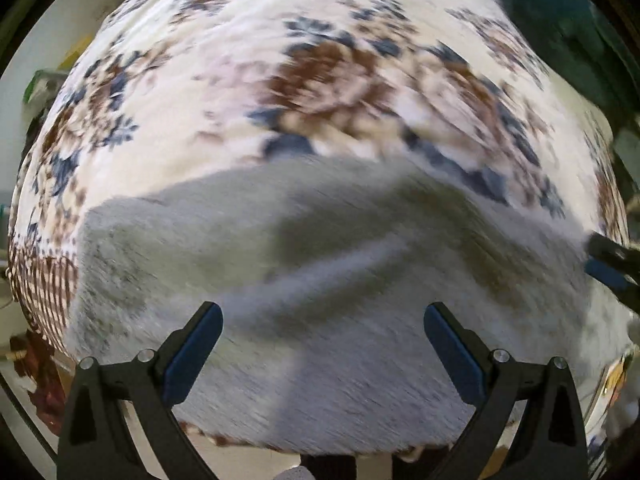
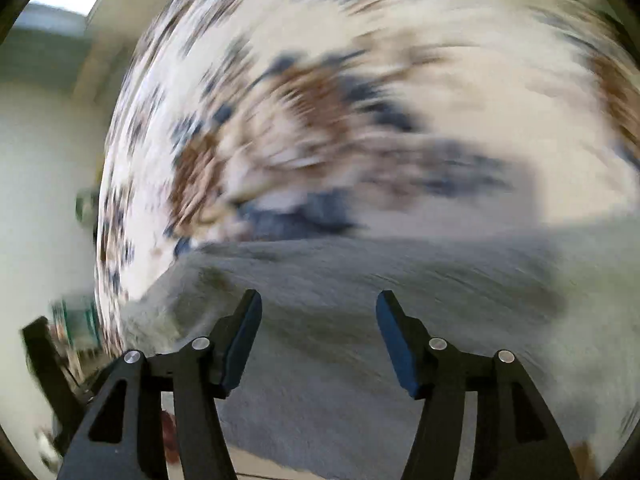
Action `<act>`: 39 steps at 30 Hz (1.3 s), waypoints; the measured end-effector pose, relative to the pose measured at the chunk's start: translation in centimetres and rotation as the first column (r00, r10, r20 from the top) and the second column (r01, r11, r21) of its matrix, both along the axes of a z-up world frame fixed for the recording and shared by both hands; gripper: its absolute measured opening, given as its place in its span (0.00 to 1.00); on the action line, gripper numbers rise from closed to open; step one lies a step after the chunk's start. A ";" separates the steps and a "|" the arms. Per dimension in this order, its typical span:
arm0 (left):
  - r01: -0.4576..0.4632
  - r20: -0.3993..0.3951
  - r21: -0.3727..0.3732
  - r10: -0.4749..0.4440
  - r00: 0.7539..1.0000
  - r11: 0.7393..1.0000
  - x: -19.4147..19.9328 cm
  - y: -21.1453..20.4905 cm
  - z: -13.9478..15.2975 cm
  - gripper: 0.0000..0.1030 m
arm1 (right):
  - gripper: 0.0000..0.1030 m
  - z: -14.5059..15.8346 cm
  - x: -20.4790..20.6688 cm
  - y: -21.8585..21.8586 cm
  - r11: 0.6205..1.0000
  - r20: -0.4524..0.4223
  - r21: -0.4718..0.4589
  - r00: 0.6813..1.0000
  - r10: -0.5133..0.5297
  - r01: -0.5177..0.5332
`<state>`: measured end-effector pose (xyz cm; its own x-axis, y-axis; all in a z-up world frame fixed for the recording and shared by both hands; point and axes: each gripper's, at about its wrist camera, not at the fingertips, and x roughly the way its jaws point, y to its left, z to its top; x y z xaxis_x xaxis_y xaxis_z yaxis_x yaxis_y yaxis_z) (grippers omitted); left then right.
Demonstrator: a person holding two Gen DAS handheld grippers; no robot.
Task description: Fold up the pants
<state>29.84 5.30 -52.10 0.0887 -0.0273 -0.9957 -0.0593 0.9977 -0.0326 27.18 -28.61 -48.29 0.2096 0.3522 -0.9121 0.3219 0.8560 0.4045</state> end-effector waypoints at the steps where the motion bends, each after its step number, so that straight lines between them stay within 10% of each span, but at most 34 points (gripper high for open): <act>1: 0.014 -0.009 -0.006 -0.014 1.000 1.000 -0.4 -1.2 -0.1 1.00 | 0.60 0.5 -1.7 -1.4 0.999 0.003 -0.027 0.999 -0.039 0.039; 4: 0.059 -0.040 -0.011 -0.060 0.997 0.998 -1.6 -5.6 -1.2 1.00 | 0.60 1.2 -8.3 -10.0 0.968 -0.012 -0.122 0.975 -0.221 0.218; 12: 0.171 -0.095 0.062 -0.165 0.982 0.983 -3.0 -17.6 -5.2 1.00 | 0.60 -2.0 -19.7 -32.6 0.743 -0.043 -0.067 0.742 -0.669 0.666; 15: 0.175 -0.121 0.087 -0.164 0.979 0.981 -3.3 -19.9 -6.6 1.00 | 0.55 -4.6 -19.6 -35.7 0.740 -0.061 -0.023 0.738 -0.672 0.672; 16: 0.171 -0.130 0.092 -0.158 0.979 0.981 -3.5 -20.4 -7.2 1.00 | 0.45 -5.6 -18.9 -35.5 0.741 -0.073 -0.030 0.737 -0.671 0.671; 17: 0.164 -0.142 0.096 -0.150 0.978 0.982 -3.7 -20.8 -8.0 1.00 | 0.12 -6.4 -18.6 -35.6 0.743 -0.091 -0.049 0.738 -0.669 0.668; 21: 0.132 -0.145 0.137 -0.112 0.983 0.982 -4.0 -21.2 -10.2 1.00 | 0.05 -5.8 -18.2 -35.2 0.770 -0.050 -0.084 0.769 -0.637 0.632; 26: 0.089 -0.155 0.109 -0.071 0.985 0.990 -3.2 -20.4 -11.1 1.00 | 0.05 -1.2 -20.0 -34.5 0.799 0.019 -0.063 0.801 -0.598 0.598; 34: 0.060 -0.196 0.115 -0.036 0.980 0.992 -0.7 -19.4 -11.0 1.00 | 0.07 -6.0 -22.4 -36.6 0.824 -0.096 -0.011 0.819 -0.565 0.567; 37: 0.060 -0.148 0.074 -0.049 0.988 0.995 0.1 -21.1 -8.3 1.00 | 0.17 -6.2 -23.1 -36.7 0.826 -0.101 0.067 0.828 -0.552 0.559; 39: 0.091 -0.109 0.046 -0.086 0.990 0.995 -0.1 -22.6 -6.2 1.00 | 0.53 -5.5 -24.1 -36.6 0.816 -0.066 0.106 0.823 -0.564 0.568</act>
<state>29.75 -17.26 -58.29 -0.0189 0.0203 -0.9996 0.0288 0.9994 0.0198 3.13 -65.23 -53.82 0.3782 0.2829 -0.8814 0.7484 0.4669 0.4710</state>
